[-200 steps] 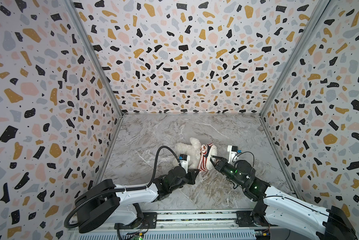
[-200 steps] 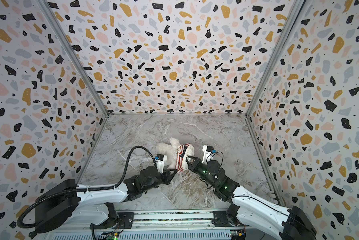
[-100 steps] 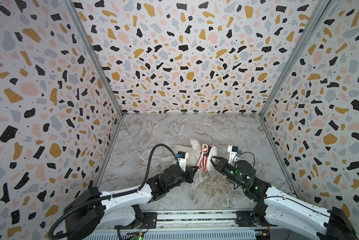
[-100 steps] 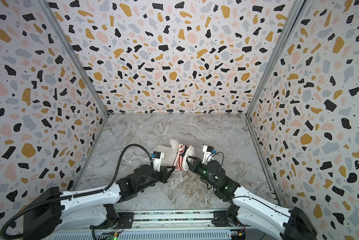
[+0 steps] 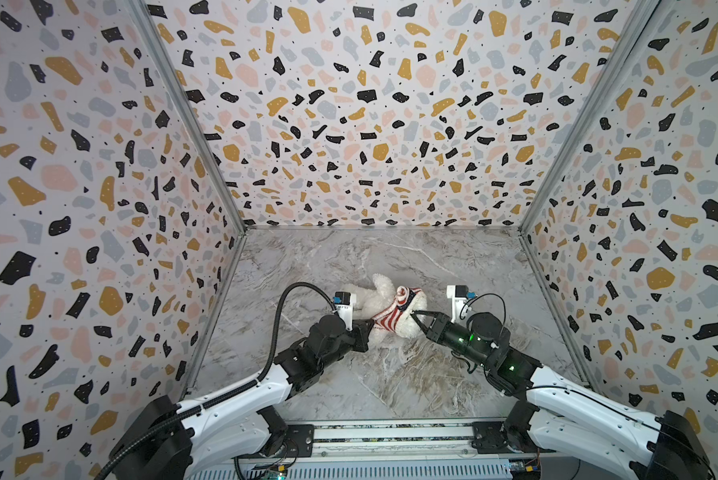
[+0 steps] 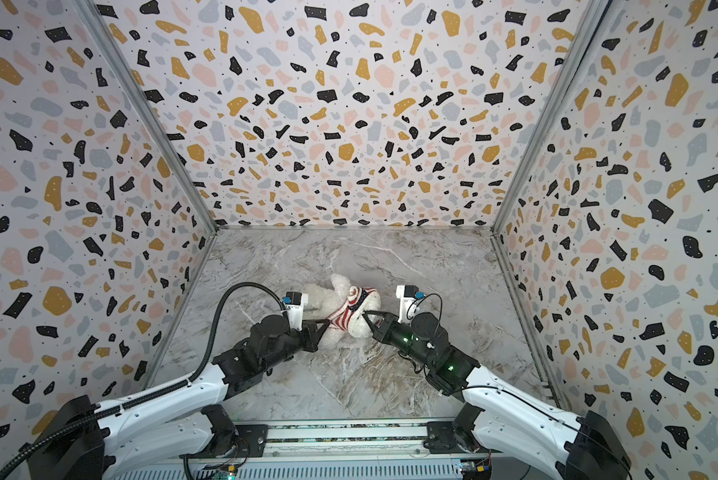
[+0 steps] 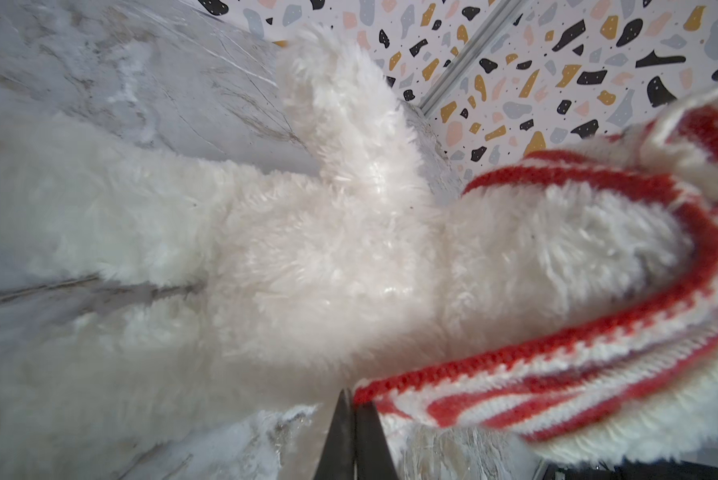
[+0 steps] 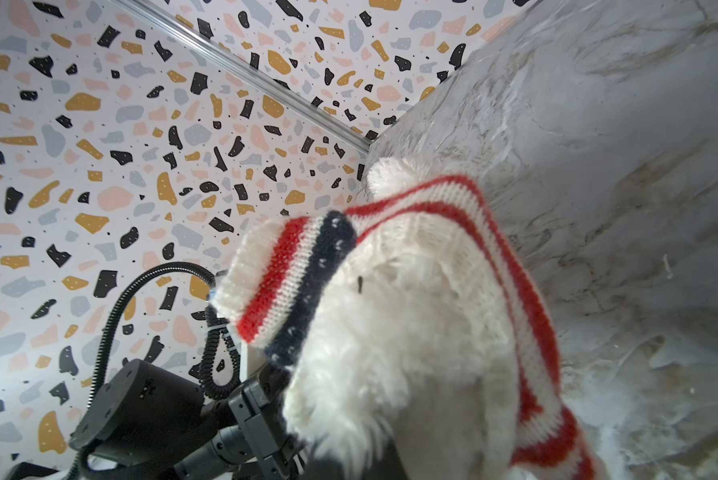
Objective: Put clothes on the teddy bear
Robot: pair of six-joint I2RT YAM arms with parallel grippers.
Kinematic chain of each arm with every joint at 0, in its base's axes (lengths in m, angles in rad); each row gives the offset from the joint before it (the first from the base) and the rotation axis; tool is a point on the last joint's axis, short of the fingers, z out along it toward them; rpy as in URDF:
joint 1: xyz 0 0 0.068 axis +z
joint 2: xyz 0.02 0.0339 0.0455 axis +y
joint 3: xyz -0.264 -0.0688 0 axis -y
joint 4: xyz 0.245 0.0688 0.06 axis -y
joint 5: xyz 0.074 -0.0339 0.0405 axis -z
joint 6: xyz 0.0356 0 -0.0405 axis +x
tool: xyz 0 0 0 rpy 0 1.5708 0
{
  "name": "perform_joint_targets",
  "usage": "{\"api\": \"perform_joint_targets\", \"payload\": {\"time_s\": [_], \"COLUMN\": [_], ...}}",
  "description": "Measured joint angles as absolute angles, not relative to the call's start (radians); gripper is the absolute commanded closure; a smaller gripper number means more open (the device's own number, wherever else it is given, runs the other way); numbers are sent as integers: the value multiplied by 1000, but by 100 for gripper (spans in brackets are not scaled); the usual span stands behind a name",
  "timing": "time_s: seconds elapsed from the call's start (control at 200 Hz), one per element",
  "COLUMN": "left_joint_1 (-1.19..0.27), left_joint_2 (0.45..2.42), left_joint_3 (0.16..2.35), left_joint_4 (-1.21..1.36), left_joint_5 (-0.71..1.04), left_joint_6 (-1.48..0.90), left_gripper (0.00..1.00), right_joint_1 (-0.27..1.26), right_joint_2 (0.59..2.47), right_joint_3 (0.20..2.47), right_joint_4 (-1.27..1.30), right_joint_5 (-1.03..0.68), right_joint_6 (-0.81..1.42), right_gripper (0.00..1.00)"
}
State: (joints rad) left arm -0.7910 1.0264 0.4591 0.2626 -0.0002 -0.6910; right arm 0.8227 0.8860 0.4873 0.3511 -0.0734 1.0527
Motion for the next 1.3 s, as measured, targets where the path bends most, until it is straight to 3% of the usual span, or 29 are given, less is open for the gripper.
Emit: {"api": "perform_joint_targets", "payload": {"time_s": [0.19,0.39,0.506,0.661,0.781,1.066,1.186,1.296], "left_joint_1": [-795,-807,-808,-808,-808,-808,-808,-808], "left_joint_2": [998,919,896,873,850,885,918,939], "left_joint_3": [459,459,482,530,570,605,605,605], "left_joint_4": [291,305,251,162,115,123,136,148], "left_joint_5": [95,142,145,147,125,142,153,157], "left_joint_6": [-680,-660,-635,-600,-587,-591,-598,-611], "left_gripper": [100,62,53,53,61,61,71,75], "right_joint_1": [796,779,764,751,745,741,741,741], "right_joint_2": [957,1006,1005,1005,1009,1040,1042,1042], "right_joint_3": [525,625,667,714,734,770,770,770], "right_joint_4": [320,214,154,93,59,35,34,32], "right_joint_5": [-133,-170,-199,-247,-295,-349,-354,-356], "right_joint_6": [942,786,682,523,418,326,316,310], "right_gripper": [100,100,100,100,100,100,100,100]}}
